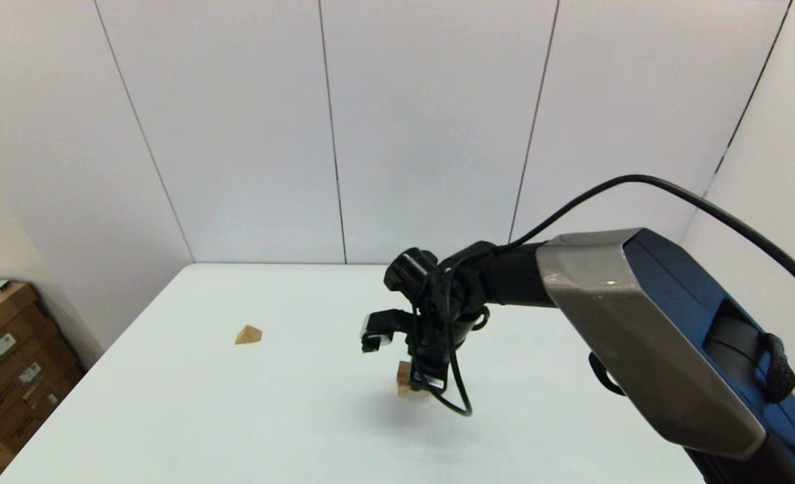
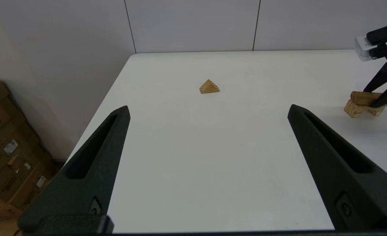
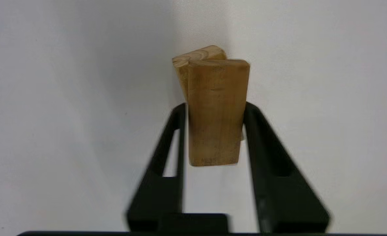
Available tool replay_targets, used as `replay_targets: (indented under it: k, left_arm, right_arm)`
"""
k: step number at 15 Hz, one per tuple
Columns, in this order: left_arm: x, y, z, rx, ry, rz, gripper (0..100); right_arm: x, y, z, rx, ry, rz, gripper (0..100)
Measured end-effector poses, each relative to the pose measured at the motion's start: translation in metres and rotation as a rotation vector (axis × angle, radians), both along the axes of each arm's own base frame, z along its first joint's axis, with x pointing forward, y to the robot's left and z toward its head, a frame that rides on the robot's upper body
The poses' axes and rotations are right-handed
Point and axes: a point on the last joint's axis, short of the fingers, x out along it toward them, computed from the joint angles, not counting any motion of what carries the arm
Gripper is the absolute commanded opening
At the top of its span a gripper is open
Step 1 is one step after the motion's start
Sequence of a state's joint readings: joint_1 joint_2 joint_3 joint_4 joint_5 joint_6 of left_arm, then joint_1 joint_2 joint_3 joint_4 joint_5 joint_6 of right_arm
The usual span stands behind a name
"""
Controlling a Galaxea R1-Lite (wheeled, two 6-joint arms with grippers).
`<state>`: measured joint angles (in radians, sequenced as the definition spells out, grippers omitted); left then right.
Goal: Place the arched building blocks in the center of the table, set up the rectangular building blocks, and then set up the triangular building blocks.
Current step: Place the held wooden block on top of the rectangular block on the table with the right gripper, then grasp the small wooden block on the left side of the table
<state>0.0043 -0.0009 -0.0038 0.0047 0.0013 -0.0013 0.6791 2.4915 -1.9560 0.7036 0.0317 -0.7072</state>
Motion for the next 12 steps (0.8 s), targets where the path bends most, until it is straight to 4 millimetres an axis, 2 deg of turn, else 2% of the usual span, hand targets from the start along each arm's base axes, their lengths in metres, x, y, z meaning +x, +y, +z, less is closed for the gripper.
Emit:
replay_targets:
  k: [5,7,10,12]
  left_arm:
    - [0.000,0.000,0.000,0.000,0.001,0.000,100]
    - [0.000,0.000,0.000,0.000,0.001,0.000,100]
    - [0.000,0.000,0.000,0.000,0.000,0.000,100]
    - [0.000,0.000,0.000,0.000,0.000,0.000,100]
  right_arm:
    - [0.001,0.005,0.001,0.036,-0.023,-0.029,100]
    - [0.001,0.005,0.008,0.061,-0.032,-0.063,100]
    - [-0.001,-0.003,0.042,0.128,-0.060,-0.138,100]
    - [-0.005,-0.017,0.082,0.203,-0.100,-0.217,100]
